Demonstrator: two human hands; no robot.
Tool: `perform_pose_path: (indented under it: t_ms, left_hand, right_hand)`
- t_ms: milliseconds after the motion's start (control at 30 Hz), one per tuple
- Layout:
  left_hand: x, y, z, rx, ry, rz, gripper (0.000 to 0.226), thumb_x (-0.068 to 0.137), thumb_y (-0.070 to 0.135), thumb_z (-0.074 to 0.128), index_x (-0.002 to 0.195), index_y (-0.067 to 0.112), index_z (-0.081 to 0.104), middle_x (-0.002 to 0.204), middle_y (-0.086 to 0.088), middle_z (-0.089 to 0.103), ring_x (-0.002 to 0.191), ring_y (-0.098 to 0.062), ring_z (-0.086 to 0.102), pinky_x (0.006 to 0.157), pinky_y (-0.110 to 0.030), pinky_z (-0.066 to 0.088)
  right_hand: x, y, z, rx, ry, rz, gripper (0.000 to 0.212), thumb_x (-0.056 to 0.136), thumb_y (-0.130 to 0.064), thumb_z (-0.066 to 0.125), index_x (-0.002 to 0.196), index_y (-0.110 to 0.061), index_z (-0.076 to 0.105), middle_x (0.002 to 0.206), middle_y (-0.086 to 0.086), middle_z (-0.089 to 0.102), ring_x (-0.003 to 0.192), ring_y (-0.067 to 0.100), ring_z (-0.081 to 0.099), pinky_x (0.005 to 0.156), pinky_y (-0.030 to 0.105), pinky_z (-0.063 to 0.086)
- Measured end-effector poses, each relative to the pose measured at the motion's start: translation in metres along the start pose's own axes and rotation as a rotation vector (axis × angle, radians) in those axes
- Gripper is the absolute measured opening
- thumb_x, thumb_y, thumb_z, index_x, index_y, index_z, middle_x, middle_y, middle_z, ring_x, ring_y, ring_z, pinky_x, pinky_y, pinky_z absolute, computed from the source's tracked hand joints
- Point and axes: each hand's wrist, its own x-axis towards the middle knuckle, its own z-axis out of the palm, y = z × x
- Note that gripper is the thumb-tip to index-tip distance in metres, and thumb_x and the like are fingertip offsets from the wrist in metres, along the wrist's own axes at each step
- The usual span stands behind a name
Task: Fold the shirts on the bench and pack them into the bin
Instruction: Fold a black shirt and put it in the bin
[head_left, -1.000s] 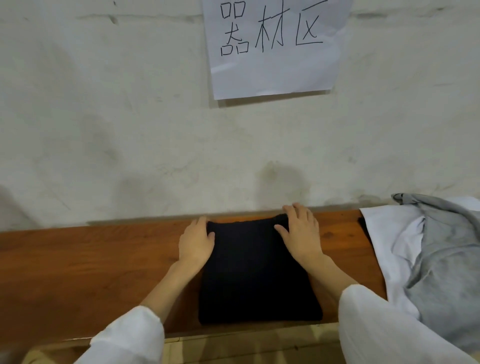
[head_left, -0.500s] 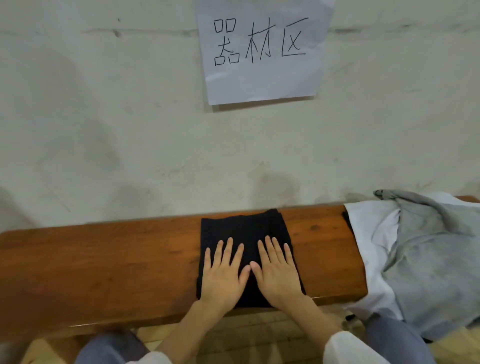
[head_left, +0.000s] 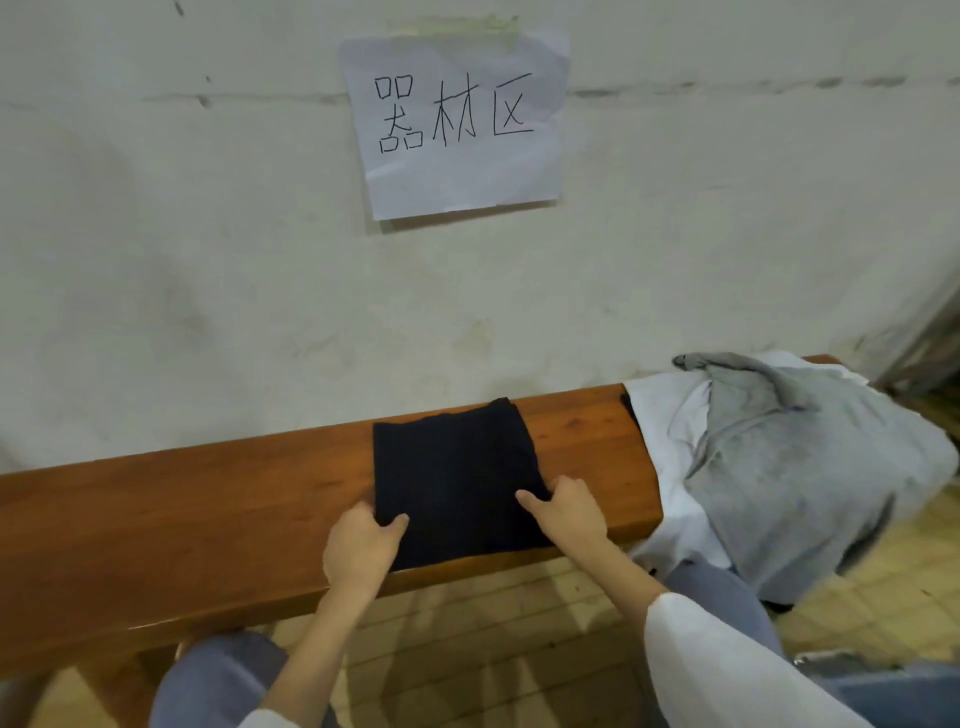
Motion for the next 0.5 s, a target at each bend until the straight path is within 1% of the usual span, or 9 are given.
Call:
perform_pose_path:
  t_ms: [33,133,233,300,367,400,433,467,500]
  left_hand:
    - [-0.001,0.001,0.001,-0.015,0.021,-0.002,0.024,0.089,0.036,0.061,0.095,0.013,0.064,0.081,0.001,0.064,0.070,-0.016,0.061,0.051,-0.028,0.046]
    - [-0.007,0.011,0.000,-0.039,0.041,0.010,0.018,0.091,0.027,0.060,0.092,0.010,0.061,0.085,-0.003,0.064,0.074,-0.020,0.060,0.052,-0.029,0.043]
    - [-0.009,0.018,-0.002,-0.024,-0.009,-0.004,0.021,0.091,0.027,0.061,0.094,0.009,0.051,0.090,-0.006,0.060,0.076,-0.022,0.056,0.051,-0.029,0.037]
    - [-0.006,0.020,-0.001,-0.074,-0.050,-0.054,0.023,0.089,0.022,0.063,0.095,0.007,0.047,0.092,-0.010,0.058,0.079,-0.026,0.056,0.059,-0.035,0.042]
    - [-0.007,0.034,0.004,-0.262,-0.177,-0.161,0.023,0.087,0.011,0.065,0.100,0.002,0.049,0.103,-0.016,0.059,0.088,-0.031,0.058,0.070,-0.041,0.049]
    - [-0.010,0.042,0.005,-0.442,-0.272,-0.252,0.023,0.086,0.004,0.065,0.104,0.000,0.051,0.110,-0.018,0.059,0.091,-0.032,0.059,0.068,-0.040,0.052]
    - [-0.016,0.052,0.005,-0.641,-0.370,-0.350,0.022,0.085,-0.001,0.064,0.104,-0.001,0.054,0.114,-0.018,0.059,0.091,-0.031,0.060,0.064,-0.039,0.054]
    - [-0.026,0.068,0.007,-0.808,-0.467,-0.441,0.017,0.086,-0.003,0.062,0.102,-0.001,0.057,0.115,-0.018,0.059,0.090,-0.030,0.060,0.064,-0.038,0.054]
    - [-0.035,0.082,0.007,-0.949,-0.528,-0.523,0.012,0.087,-0.003,0.060,0.099,-0.001,0.058,0.115,-0.018,0.058,0.092,-0.029,0.059,0.070,-0.036,0.053]
  right_hand:
    - [0.003,-0.002,0.004,0.006,-0.004,0.009,0.042,0.083,-0.052,0.061,0.099,-0.014,0.057,0.107,0.004,0.058,0.094,0.023,0.058,0.081,0.038,0.054]
    - [0.001,-0.011,0.004,0.058,0.021,0.029,0.036,0.088,-0.040,0.060,0.107,-0.010,0.055,0.109,0.005,0.055,0.100,0.025,0.056,0.085,0.039,0.051]
    - [-0.005,-0.012,-0.002,0.233,0.047,0.004,0.029,0.094,-0.031,0.055,0.112,-0.010,0.047,0.103,0.003,0.056,0.093,0.020,0.057,0.074,0.031,0.047]
    - [-0.009,-0.008,-0.009,0.379,0.035,-0.047,0.022,0.094,-0.027,0.055,0.109,-0.013,0.045,0.097,-0.003,0.054,0.086,0.013,0.054,0.067,0.023,0.043]
    - [-0.014,0.006,-0.021,0.522,0.058,-0.074,0.015,0.093,-0.021,0.057,0.100,-0.016,0.045,0.090,-0.007,0.052,0.082,0.009,0.052,0.060,0.016,0.038]
    - [-0.017,0.013,-0.028,0.568,0.091,-0.076,0.016,0.092,-0.018,0.058,0.098,-0.016,0.044,0.088,-0.007,0.050,0.082,0.010,0.051,0.059,0.015,0.037]
    - [-0.019,0.020,-0.036,0.616,0.137,-0.069,0.019,0.091,-0.015,0.060,0.098,-0.016,0.043,0.089,-0.006,0.050,0.085,0.013,0.052,0.061,0.015,0.038]
    - [-0.022,0.033,-0.048,0.672,0.188,-0.053,0.022,0.089,-0.013,0.061,0.101,-0.016,0.043,0.093,-0.003,0.051,0.090,0.016,0.053,0.066,0.018,0.042]
    - [-0.025,0.043,-0.059,0.736,0.224,-0.038,0.026,0.089,-0.011,0.062,0.106,-0.016,0.043,0.101,0.001,0.053,0.095,0.020,0.055,0.071,0.022,0.045]
